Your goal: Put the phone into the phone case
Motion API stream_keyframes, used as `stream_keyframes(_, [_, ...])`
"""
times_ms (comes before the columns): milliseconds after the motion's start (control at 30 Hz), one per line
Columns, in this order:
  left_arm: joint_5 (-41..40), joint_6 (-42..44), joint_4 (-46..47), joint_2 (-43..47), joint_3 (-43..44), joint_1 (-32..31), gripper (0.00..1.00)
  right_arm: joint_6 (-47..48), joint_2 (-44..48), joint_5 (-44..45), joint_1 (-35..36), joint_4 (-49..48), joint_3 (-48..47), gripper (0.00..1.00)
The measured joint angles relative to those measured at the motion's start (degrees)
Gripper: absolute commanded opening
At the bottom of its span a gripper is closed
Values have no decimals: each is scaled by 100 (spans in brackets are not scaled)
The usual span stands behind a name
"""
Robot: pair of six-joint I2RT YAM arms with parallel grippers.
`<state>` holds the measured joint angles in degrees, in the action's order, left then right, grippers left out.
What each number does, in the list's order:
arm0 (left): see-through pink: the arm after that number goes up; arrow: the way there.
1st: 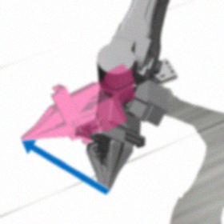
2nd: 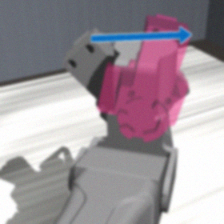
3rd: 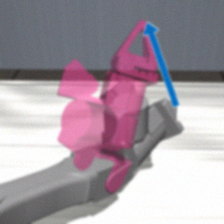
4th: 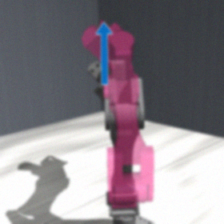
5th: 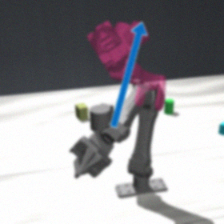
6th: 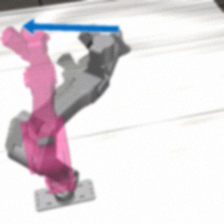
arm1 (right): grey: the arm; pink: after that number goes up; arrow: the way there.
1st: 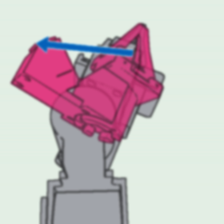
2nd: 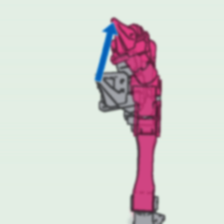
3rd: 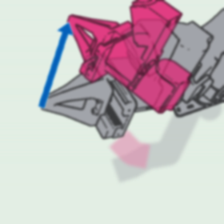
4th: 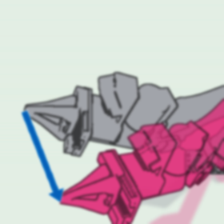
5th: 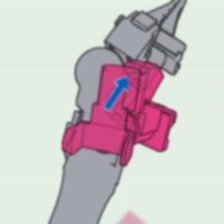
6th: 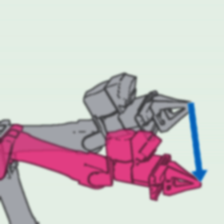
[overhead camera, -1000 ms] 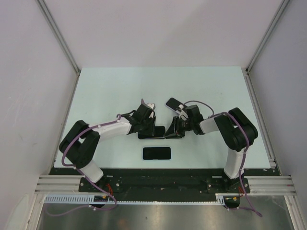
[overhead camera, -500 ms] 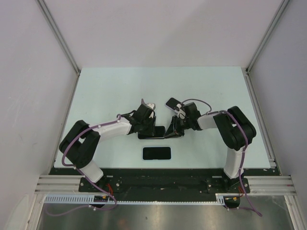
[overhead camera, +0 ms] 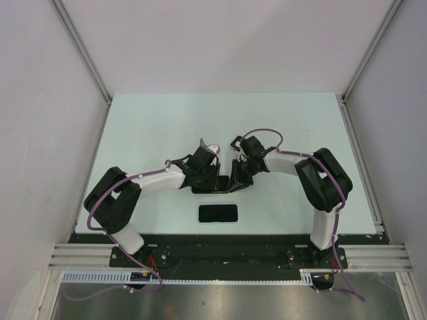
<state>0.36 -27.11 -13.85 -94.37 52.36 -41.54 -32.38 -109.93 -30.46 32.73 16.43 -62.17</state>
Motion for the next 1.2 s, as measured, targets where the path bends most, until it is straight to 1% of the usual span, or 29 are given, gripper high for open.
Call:
stream_keyframes(133, [31, -4, 13, -11, 13, -35, 43, 151, 9, 625, 251, 490, -293, 20])
stream_keyframes(233, [11, -4, 13, -13, 13, -59, 43, 269, 162, 1338, 557, 734, -433, 21])
stream_keyframes(367, [-22, -37, 13, -2, 11, -72, 44, 417, 396, 2380, 1016, 804, -444, 22])
stream_keyframes(533, [-68, -50, 24, 44, -44, -72, 44, 553, 658, 3355, 1353, 789, -332, 25])
stream_keyframes(667, [-107, -52, 31, 76, -85, -72, 44, 656, 1141, 4092, 1464, 955, -146, 28])
stream_keyframes(867, [-138, -90, 31, 111, -120, -83, 44, 697, 2404, 4953, 1473, 909, 192, 35])
stream_keyframes(900, [-144, -92, 33, 118, -127, -83, 44, 693, 2577, 5014, 1467, 890, 273, 39])
stream_keyframes(1000, [-162, -92, 28, 142, -151, -85, 45, 612, 3145, 5047, 1351, 723, 678, 60])
stream_keyframes(1100, [-168, -96, 26, 170, -179, -98, 45, 472, 3560, 4642, 951, 542, 1143, 71])
stream_keyframes(1200, [-173, -94, 20, 184, -190, -98, 45, 289, 3862, 3764, 155, 205, 1655, 76])
